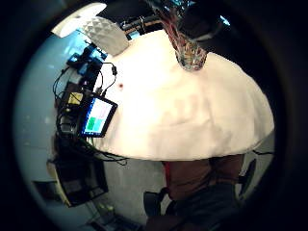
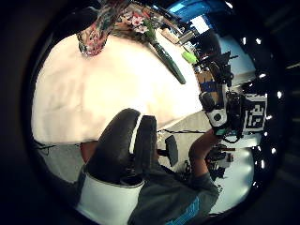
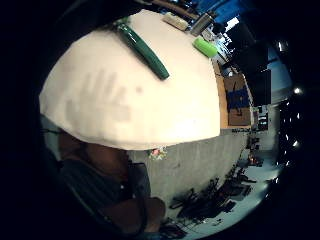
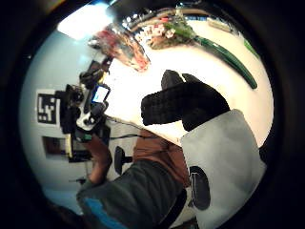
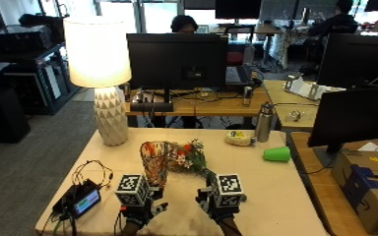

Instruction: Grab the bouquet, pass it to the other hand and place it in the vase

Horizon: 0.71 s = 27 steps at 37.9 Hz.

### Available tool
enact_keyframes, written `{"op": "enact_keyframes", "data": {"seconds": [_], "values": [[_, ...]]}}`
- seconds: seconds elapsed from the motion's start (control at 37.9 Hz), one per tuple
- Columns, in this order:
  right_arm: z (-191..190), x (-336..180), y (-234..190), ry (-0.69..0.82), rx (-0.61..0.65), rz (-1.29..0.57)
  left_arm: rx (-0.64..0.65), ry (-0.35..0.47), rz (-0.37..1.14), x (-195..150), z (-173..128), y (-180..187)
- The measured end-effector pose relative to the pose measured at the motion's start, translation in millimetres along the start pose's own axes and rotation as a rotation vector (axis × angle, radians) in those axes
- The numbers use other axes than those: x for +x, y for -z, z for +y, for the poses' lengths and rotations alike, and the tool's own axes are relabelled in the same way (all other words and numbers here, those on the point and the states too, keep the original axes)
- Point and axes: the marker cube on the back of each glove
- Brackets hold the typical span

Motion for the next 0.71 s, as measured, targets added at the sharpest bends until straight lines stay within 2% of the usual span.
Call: {"op": "enact_keyframes", "data": {"seconds": [0.47,0.71], "values": [[0.0,-7.7,2.2,0.037,-0.003,-0.001,-0.014,0.027,0.014,-1.1,-0.9,2.5],[-0.7,-7.9,-0.3,0.047,-0.014,0.011,-0.005,0.012,0.015,-3.6,-5.6,-1.4]]}}
